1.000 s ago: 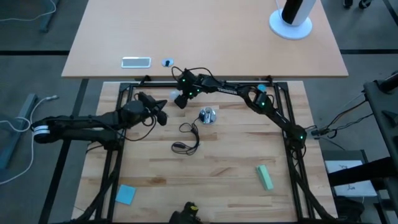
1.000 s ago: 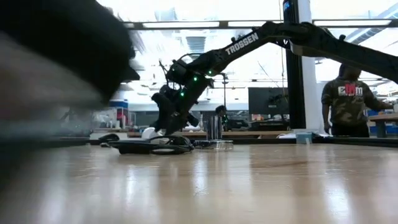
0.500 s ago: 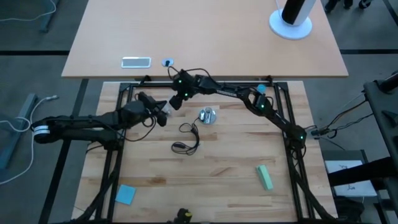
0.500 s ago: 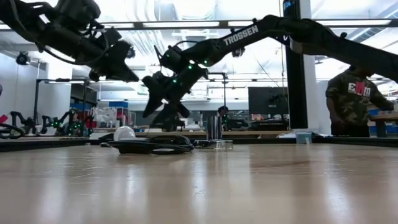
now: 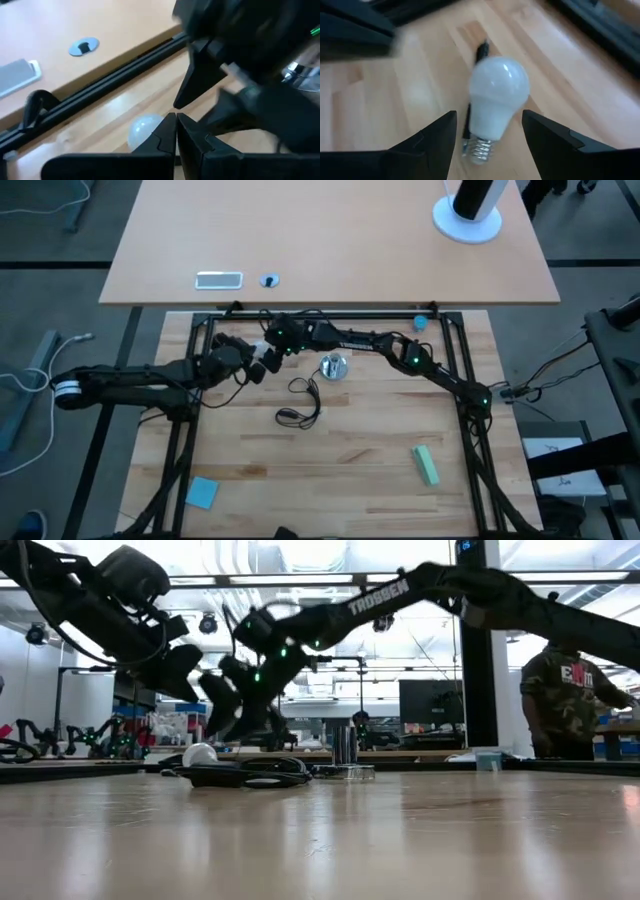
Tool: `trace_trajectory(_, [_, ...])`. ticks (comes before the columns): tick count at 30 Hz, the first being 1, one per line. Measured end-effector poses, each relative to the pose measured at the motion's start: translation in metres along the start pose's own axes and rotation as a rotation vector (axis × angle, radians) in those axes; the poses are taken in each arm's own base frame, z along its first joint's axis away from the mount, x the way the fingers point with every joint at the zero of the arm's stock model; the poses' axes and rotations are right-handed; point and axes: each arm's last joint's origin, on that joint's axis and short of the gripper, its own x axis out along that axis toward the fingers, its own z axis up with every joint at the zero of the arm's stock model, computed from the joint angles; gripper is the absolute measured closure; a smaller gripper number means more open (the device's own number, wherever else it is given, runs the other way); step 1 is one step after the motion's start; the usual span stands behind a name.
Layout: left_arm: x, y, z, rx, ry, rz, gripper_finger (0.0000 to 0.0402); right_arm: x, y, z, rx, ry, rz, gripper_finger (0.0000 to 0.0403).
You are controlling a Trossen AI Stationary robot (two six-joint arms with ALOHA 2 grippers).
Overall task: Screw lightbulb
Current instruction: Insert the lightbulb into the lamp
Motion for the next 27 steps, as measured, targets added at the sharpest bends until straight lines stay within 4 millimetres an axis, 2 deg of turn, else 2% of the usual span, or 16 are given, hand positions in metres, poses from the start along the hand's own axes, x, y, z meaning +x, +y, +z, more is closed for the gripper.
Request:
trace_trajectory(5, [-0.001,-0.001,0.000,-0.004,0.000,-0.028,0.0400,0.017,-0.001,-0.009,0.027,-0.020,0.055,0.0181])
trace_trajectory(9, [-0.001,-0.001,0.000,-0.003,0.002,-0.028,0.0396,0.017,0.003,-0.010,0.022,-0.018,0.063,0.0182])
trace_trajectory(14, [-0.001,-0.001,0.001,-0.005,-0.001,-0.029,0.0398,0.021,-0.002,-0.014,0.031,0.002,0.053,0.0188])
trace_trajectory(18, [0.001,0.000,-0.001,-0.002,0.004,-0.012,0.0401,0.029,-0.002,-0.021,0.024,0.010,0.053,0.0184])
trace_trajectory(24, [0.011,0.005,-0.020,0.034,0.042,0.187,0.0401,0.033,0.001,-0.027,-0.036,0.024,0.008,0.0190])
trace_trajectory(27, [0.018,0.008,-0.030,0.031,0.079,0.219,0.0400,0.033,0.000,-0.028,-0.070,0.027,0.007,0.0196])
